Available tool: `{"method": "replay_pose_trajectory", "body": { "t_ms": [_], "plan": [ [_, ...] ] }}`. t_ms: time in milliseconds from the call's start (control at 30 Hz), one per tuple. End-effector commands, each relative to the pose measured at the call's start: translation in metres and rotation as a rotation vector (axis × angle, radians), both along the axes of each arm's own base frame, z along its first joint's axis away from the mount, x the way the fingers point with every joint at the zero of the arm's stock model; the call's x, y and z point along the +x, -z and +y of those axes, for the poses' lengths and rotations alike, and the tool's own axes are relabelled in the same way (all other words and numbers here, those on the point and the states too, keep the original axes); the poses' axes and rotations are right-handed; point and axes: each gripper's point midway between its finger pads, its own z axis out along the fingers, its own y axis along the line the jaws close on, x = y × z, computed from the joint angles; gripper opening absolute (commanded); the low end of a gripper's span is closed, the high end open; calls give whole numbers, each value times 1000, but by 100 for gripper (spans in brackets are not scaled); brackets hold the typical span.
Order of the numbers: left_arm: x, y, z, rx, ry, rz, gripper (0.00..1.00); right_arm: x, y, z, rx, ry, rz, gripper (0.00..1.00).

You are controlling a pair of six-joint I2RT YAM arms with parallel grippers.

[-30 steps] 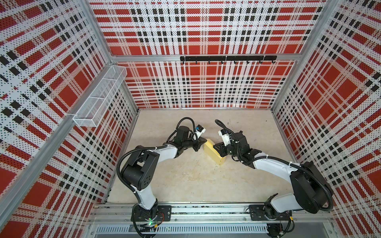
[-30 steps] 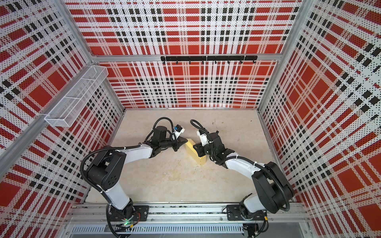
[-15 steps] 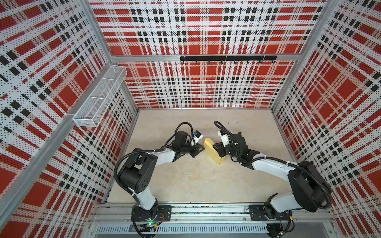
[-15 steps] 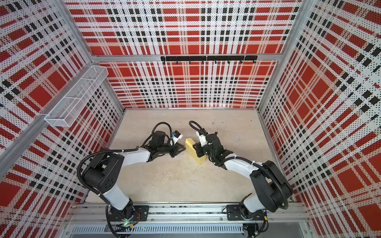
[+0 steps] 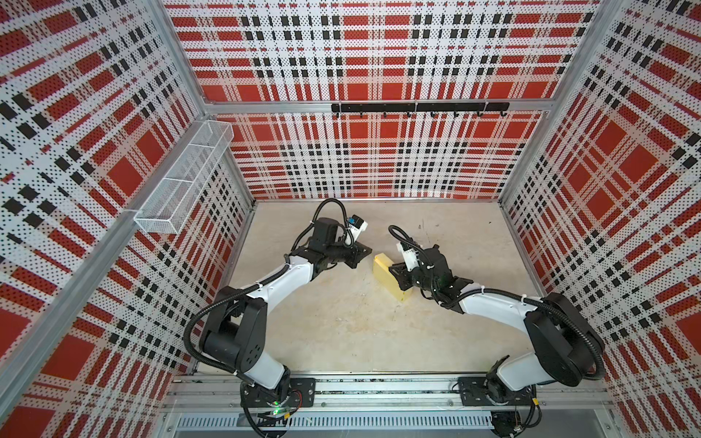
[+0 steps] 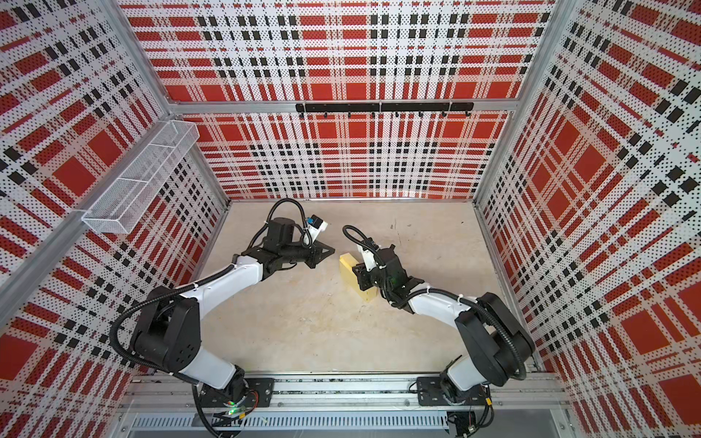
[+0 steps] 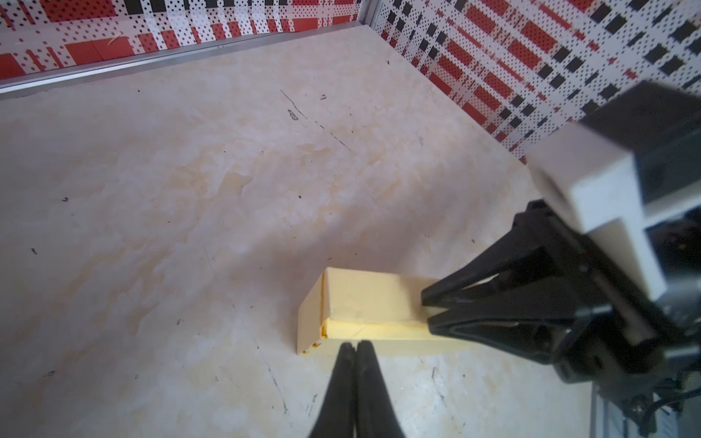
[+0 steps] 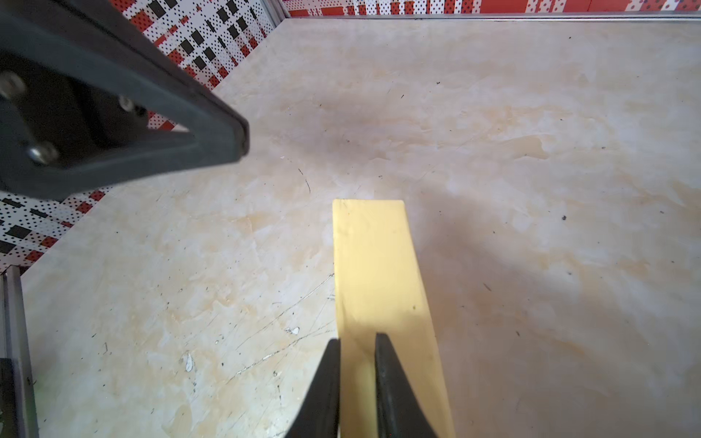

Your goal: Fold the paper box

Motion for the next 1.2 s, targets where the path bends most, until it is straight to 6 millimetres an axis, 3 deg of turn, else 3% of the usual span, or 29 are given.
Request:
{"method": "replay_pose_trajectory", "body": {
  "t_ms": [0, 200, 367, 633, 1167],
  "plan": [
    [-13, 1, -9, 29, 7, 96, 0, -22, 59, -15, -148, -2, 152, 18],
    [-4, 14, -29, 115, 15, 114, 0, -21, 57, -12, -141, -3, 150, 18],
    [10, 43, -22, 164, -27, 160, 0, -20, 57, -12, -142, 7, 142, 18],
    [5, 83, -16, 219, -27, 239, 0, -22, 53, -11, -149, 5, 125, 19],
    [0, 111, -5, 274, -51, 284, 0, -21, 49, -8, -135, -3, 111, 19]
  ]
}}
